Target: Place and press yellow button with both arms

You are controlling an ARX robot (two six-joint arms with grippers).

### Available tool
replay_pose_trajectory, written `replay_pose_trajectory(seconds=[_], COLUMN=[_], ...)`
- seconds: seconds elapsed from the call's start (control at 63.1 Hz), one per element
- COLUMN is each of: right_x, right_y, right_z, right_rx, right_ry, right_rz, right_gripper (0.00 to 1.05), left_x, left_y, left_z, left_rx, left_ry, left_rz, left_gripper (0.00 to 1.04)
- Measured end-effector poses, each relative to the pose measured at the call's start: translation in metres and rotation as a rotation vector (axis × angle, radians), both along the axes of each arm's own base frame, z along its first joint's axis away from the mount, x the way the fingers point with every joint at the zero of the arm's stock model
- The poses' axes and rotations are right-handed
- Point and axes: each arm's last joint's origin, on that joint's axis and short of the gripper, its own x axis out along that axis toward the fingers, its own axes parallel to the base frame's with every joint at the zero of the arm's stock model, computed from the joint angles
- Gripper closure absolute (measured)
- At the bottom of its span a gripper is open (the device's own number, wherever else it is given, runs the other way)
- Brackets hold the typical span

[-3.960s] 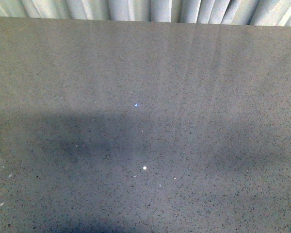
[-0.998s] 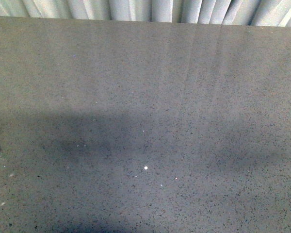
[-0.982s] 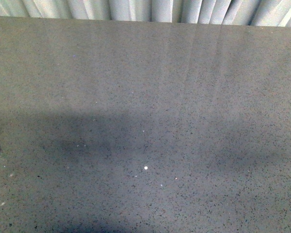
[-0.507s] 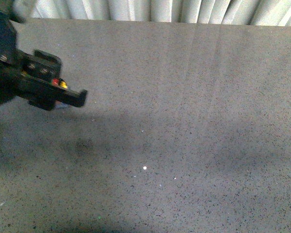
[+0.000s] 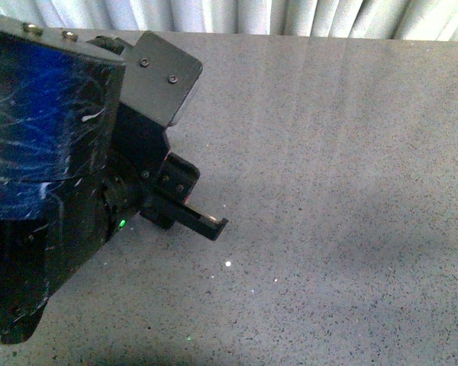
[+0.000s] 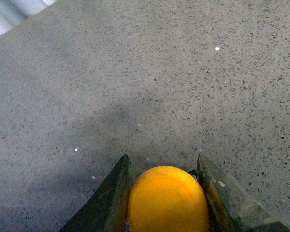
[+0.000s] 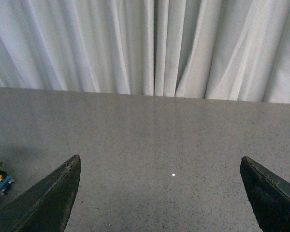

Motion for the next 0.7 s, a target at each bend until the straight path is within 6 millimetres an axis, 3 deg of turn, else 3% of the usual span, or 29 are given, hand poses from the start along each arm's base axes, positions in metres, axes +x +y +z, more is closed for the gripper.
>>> replay_pose_trajectory(seconds=[0.253, 0.697], right_x=[0.0, 0.0], right_y=[0.0, 0.0], right_z=[0.0, 0.0], right_rx=[0.0, 0.0], right_ry=[0.0, 0.0], right_rz=[0.0, 0.0], right_gripper=[0.09, 0.09], left_x=[0.014, 0.019], left_y=[-0.02, -0.042], left_z=[0.0, -0.012], left_rx=[0.024, 0.081], left_ry=[-0.022, -0.015], left_rz=[-0.056, -0.132], left_gripper=[0.72, 0.73])
